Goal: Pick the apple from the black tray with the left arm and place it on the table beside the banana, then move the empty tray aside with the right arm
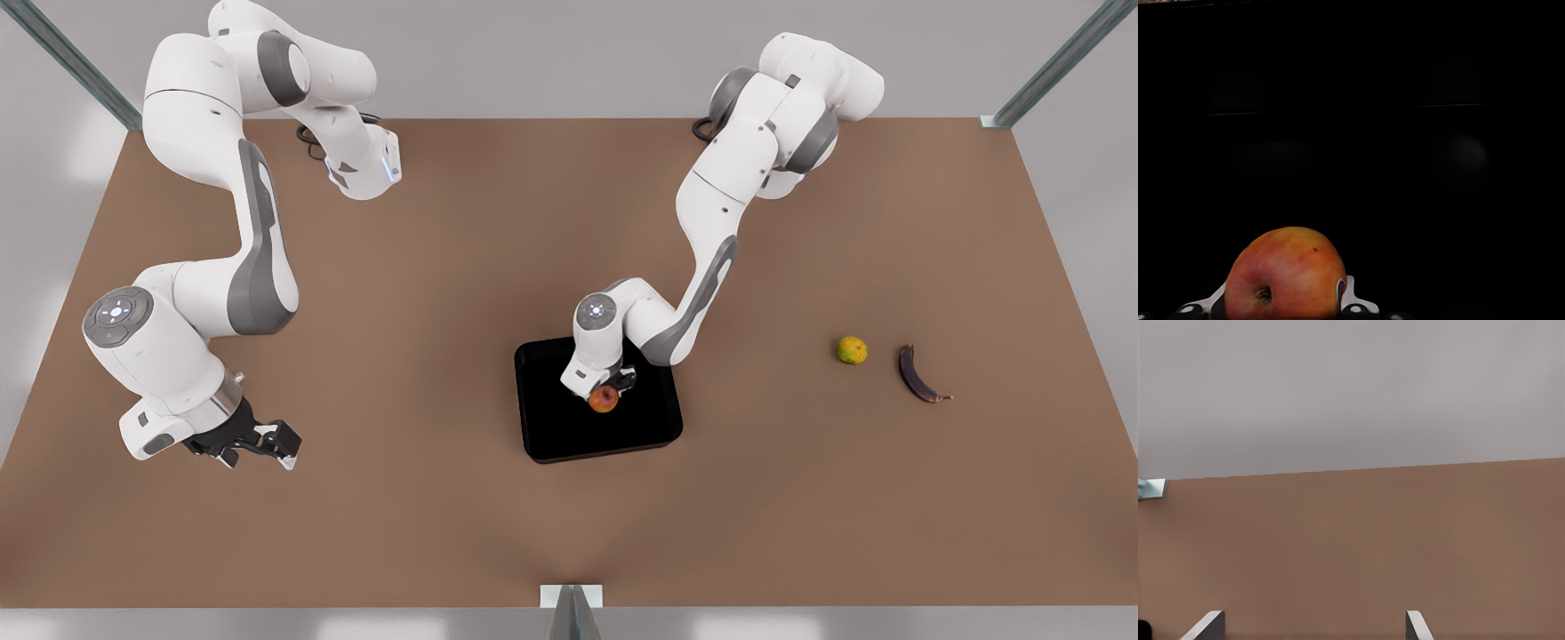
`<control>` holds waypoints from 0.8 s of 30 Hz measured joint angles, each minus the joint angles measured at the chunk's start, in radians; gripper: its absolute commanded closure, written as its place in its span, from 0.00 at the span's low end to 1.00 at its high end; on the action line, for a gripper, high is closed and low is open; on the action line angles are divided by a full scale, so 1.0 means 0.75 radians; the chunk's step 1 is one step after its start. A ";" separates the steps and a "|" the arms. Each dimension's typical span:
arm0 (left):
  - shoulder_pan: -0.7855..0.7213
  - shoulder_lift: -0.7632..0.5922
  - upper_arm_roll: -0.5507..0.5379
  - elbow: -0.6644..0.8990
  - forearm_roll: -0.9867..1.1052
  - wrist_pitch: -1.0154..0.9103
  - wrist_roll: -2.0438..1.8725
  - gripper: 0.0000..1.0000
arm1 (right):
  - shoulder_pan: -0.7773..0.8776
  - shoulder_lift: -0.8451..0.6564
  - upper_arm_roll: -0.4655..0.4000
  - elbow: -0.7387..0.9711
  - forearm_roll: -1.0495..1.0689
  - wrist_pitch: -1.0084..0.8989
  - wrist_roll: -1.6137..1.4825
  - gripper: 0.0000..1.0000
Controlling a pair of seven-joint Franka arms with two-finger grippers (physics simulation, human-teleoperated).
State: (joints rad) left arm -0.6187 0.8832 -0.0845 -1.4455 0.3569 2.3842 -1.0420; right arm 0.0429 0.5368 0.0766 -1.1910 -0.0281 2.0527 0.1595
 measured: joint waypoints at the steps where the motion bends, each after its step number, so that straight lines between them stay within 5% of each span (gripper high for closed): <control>1: 0.000 0.000 0.000 0.000 0.002 0.002 -0.005 0.36 | 0.000 0.000 0.000 0.000 0.000 0.000 0.001 0.00; 6: 0.042 -0.198 -0.004 0.087 -0.063 -0.184 0.009 0.34 | 0.000 0.000 0.000 0.000 -0.001 0.000 0.003 0.00; 12: 0.491 -0.412 0.006 0.116 -0.189 -0.602 0.283 0.34 | 0.017 -0.115 0.030 -0.009 -0.061 -0.218 0.007 0.00; 19: 0.696 -0.218 0.033 0.111 -0.204 -0.631 0.697 0.34 | 0.106 -0.224 0.576 -0.002 -0.024 -0.717 0.102 0.00; 22: 0.704 -0.185 0.035 0.110 -0.205 -0.592 0.831 0.34 | 0.230 -0.113 0.627 0.000 0.005 -0.692 0.216 0.00; 24: 0.706 -0.173 0.035 0.110 -0.208 -0.575 0.908 0.20 | 0.267 -0.036 0.624 0.001 0.007 -0.639 0.293 0.00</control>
State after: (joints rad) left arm -0.0893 0.7534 -0.0584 -1.3628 0.2011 1.9533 -0.3609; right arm 0.2428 0.5097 0.5448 -1.1904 -0.0230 1.5737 0.3795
